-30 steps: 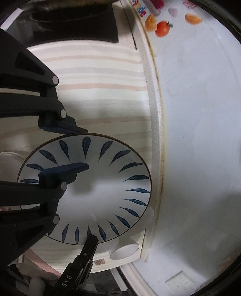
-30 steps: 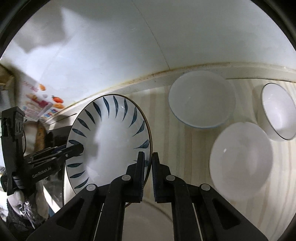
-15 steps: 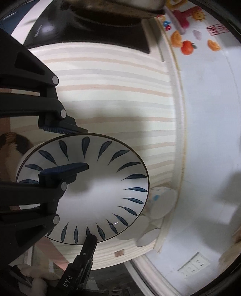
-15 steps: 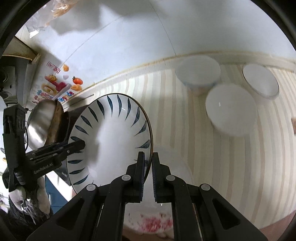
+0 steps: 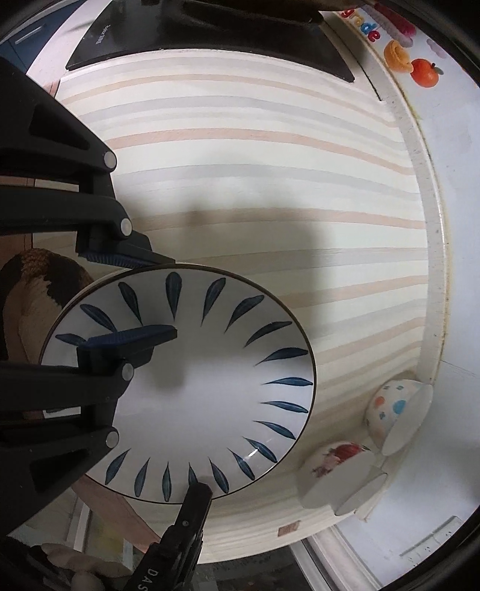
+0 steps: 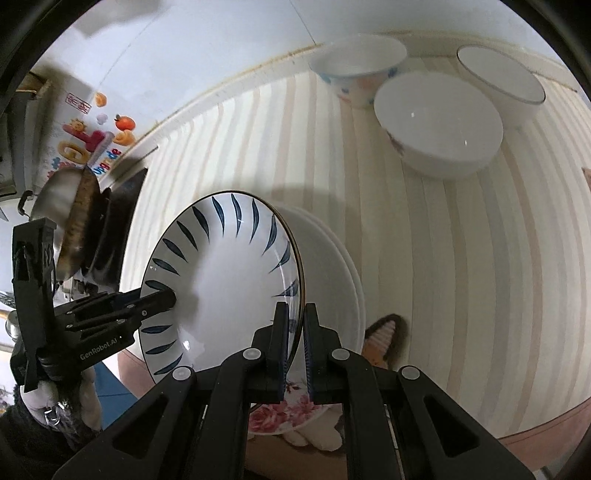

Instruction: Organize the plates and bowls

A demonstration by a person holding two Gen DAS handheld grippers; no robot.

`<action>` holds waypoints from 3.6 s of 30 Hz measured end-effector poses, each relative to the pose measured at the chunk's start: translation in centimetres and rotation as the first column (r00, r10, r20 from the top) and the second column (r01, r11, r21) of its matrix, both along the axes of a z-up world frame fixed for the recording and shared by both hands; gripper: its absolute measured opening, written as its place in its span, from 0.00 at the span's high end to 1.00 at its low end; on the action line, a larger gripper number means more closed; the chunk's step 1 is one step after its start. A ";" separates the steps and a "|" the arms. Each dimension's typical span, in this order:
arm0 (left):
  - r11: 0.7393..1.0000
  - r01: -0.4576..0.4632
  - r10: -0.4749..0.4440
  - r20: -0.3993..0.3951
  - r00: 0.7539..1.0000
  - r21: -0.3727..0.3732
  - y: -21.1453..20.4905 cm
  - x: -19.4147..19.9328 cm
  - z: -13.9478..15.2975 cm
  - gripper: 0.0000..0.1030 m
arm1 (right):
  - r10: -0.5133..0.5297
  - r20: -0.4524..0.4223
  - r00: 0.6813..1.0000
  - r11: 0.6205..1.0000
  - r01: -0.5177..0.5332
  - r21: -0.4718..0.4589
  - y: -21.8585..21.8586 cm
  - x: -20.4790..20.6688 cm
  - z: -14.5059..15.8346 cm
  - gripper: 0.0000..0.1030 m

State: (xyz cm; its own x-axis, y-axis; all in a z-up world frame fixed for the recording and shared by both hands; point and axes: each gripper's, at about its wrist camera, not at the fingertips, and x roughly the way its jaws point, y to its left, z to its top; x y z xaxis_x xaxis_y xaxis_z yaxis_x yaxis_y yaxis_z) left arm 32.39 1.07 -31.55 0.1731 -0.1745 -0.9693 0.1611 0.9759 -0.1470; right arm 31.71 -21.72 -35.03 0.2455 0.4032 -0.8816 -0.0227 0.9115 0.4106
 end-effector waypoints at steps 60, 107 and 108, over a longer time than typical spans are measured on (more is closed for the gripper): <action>0.986 -0.151 0.119 0.321 0.939 0.075 -2.3 -14.9 16.1 0.26 | 0.032 0.208 0.978 0.990 -0.003 -0.138 0.7 -13.3 14.4 0.20; 0.995 -0.077 0.077 -0.006 0.997 -0.066 -18.8 14.2 1.9 0.52 | -0.140 0.030 0.990 0.990 0.141 -0.016 -17.6 11.2 2.3 0.36; 0.995 -0.073 0.072 -0.021 0.997 -0.066 -19.2 14.7 1.2 0.55 | -0.134 0.013 0.991 0.991 0.135 -0.015 -17.8 12.2 1.0 0.38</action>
